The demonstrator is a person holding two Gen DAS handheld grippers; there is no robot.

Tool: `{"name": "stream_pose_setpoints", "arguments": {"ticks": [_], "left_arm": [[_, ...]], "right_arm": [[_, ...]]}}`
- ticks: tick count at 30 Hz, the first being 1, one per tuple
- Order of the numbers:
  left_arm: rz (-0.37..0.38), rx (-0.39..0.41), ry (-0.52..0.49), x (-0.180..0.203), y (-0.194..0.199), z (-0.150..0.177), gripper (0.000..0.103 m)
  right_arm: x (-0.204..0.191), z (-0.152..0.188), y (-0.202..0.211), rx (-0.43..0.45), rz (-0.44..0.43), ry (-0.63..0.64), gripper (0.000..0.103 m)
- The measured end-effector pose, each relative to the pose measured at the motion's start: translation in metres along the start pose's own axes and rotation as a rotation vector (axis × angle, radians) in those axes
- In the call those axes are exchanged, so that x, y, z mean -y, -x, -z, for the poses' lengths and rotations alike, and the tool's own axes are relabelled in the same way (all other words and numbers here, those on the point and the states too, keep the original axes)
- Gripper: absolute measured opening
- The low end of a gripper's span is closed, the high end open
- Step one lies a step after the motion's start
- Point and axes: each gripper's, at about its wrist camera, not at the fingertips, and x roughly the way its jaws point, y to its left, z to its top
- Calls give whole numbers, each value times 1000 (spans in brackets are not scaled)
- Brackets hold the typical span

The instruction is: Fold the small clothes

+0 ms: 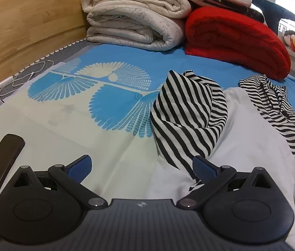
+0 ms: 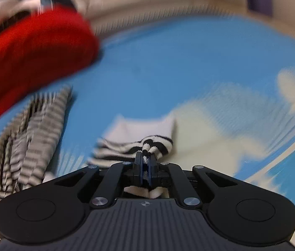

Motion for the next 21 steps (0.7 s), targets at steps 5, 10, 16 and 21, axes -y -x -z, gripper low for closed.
{"name": "stream_pose_setpoints", "arguments": {"ticks": [5, 10, 16, 21], "left_arm": [[-19, 31, 1, 0, 5, -1, 103], [-46, 22, 8, 0, 2, -1, 103], [-64, 33, 46, -9, 1, -5, 103], [-111, 79, 54, -22, -2, -24, 103]], "right_arm": [[146, -18, 19, 82, 428, -71, 4], [254, 12, 20, -21, 507, -296, 4], [261, 38, 15, -24, 719, -222, 81], [237, 36, 87, 87, 686, -230, 83]]}}
